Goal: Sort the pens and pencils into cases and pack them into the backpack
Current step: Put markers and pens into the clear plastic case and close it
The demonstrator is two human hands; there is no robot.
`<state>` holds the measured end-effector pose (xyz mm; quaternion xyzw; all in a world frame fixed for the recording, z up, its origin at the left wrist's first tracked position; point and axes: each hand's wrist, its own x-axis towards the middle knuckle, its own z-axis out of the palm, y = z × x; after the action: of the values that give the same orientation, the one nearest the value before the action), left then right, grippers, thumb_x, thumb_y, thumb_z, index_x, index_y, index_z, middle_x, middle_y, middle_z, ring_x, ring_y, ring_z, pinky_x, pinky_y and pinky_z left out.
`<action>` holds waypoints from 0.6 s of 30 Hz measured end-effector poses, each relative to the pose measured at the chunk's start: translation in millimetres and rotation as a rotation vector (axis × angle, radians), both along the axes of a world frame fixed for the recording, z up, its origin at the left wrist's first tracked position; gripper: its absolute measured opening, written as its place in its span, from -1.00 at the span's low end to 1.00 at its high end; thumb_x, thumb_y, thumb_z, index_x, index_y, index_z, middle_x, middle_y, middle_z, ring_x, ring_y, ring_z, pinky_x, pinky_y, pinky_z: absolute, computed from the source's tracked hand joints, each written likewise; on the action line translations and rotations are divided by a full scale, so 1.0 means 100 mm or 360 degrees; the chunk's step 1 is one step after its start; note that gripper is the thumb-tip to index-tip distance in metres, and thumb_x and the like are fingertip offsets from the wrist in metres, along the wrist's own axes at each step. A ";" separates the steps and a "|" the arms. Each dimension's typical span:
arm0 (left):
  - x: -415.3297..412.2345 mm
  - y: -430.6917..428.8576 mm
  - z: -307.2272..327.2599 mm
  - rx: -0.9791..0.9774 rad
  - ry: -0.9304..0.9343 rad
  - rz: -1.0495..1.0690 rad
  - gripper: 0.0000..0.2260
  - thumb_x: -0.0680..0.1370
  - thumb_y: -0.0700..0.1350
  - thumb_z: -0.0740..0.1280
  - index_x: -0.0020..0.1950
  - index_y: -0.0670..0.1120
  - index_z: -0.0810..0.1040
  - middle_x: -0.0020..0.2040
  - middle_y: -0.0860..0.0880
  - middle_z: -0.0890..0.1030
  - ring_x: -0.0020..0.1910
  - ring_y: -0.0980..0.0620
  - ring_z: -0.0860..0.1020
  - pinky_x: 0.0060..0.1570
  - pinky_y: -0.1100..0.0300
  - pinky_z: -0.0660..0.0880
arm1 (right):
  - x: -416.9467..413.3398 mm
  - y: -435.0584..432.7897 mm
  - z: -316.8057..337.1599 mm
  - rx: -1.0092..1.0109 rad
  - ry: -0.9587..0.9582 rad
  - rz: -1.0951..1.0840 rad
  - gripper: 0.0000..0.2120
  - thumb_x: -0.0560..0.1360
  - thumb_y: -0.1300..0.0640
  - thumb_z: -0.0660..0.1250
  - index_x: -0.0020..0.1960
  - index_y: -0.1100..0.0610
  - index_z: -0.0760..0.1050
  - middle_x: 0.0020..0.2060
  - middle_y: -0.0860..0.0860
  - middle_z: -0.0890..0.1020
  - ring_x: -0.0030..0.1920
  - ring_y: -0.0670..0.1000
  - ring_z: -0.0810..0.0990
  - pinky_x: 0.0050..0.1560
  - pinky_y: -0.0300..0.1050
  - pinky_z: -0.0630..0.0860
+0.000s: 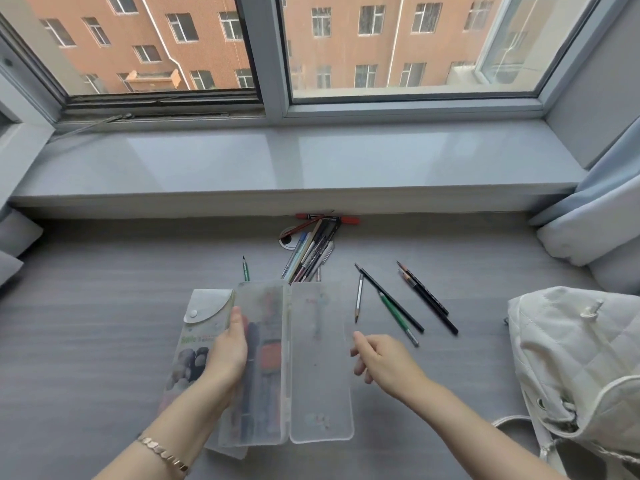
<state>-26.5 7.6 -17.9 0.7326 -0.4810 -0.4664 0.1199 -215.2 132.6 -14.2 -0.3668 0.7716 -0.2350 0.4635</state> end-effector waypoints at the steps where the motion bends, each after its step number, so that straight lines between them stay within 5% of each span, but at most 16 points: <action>1: 0.03 -0.05 -0.01 0.0006 -0.0011 0.0035 -0.34 0.57 0.24 -0.09 0.33 -0.24 0.40 0.36 -0.26 0.40 0.36 -0.21 0.33 0.31 0.03 0.23 | -0.05 -0.01 -0.03 0.0047 0.0113 -0.0008 -0.67 0.57 0.03 0.09 -0.20 0.16 0.53 -0.36 0.01 0.60 -0.42 -0.03 0.52 -0.27 -0.15 0.47; 7: 0.20 -0.35 0.00 -0.0179 0.0114 0.0110 -0.46 0.59 0.19 -0.07 0.31 -0.13 0.43 0.34 -0.20 0.43 0.31 -0.18 0.38 0.34 0.01 0.26 | -0.27 -0.55 -0.12 0.0048 0.0482 -0.0100 -0.75 0.48 0.23 0.17 0.08 0.14 0.55 0.00 0.08 0.64 0.04 0.07 0.57 -0.03 -0.19 0.43; 12: 0.26 -0.61 -0.01 -0.0152 0.0024 0.0011 -0.42 0.58 0.22 -0.08 0.28 -0.14 0.48 0.31 -0.22 0.47 0.29 -0.23 0.41 0.29 0.00 0.30 | -0.17 -1.30 -0.16 -0.0090 0.0519 -0.0023 -0.71 0.50 0.19 0.19 0.21 0.13 0.46 0.09 0.12 0.60 0.12 0.12 0.53 0.05 -0.11 0.45; 15: 0.31 -0.73 -0.05 -0.0111 0.0013 -0.0005 -0.41 0.57 0.23 -0.08 0.28 -0.14 0.47 0.30 -0.21 0.48 0.29 -0.22 0.42 0.31 -0.03 0.31 | -0.02 -1.60 -0.20 -0.0055 0.0633 0.0093 -0.77 0.52 0.13 0.15 0.12 0.11 0.49 0.07 0.14 0.59 0.09 0.15 0.52 -0.08 -0.14 0.42; 18: 0.38 -0.83 -0.13 -0.0070 0.0018 -0.0070 -0.39 0.56 0.26 -0.09 0.36 -0.11 0.40 0.36 -0.15 0.44 0.34 -0.19 0.38 0.36 -0.04 0.27 | 0.09 -1.70 -0.28 0.0050 0.0712 0.0035 -0.81 0.52 0.11 0.16 0.05 0.16 0.45 0.05 0.19 0.49 0.03 0.21 0.51 0.02 -0.02 0.48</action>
<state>11.9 -75.1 -31.4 0.7164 -0.5064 -0.4624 0.1285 -206.5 -37.9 -41.9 -0.4109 0.8547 -0.1308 0.2891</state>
